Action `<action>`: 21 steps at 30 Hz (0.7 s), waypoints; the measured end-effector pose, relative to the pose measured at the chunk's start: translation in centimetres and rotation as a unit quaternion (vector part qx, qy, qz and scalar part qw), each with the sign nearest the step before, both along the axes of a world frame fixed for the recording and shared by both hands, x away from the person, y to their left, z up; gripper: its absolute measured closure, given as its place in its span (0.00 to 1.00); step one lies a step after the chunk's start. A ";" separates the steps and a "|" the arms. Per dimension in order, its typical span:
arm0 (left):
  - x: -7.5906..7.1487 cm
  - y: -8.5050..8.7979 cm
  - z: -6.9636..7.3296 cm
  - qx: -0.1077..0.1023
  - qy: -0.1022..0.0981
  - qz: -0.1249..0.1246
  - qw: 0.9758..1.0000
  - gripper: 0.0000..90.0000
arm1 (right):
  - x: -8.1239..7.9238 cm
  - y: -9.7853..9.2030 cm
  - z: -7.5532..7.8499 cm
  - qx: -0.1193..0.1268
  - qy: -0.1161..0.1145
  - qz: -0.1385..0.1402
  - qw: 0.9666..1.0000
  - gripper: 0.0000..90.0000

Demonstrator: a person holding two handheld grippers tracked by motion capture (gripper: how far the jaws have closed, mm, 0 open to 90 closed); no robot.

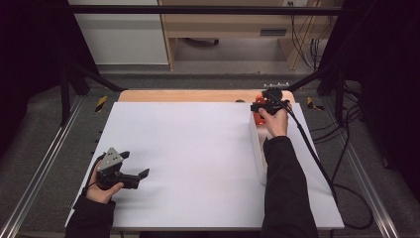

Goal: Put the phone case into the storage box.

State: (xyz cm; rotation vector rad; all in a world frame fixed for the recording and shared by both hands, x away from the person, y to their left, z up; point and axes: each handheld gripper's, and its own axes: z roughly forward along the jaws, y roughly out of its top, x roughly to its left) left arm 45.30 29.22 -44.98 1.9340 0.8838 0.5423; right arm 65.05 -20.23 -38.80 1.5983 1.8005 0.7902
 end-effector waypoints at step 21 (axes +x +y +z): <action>0.0 0.0 0.0 0.001 0.000 0.000 1.000 0.00 | 0.1 0.1 -0.6 -0.007 0.002 0.003 1.000 0.17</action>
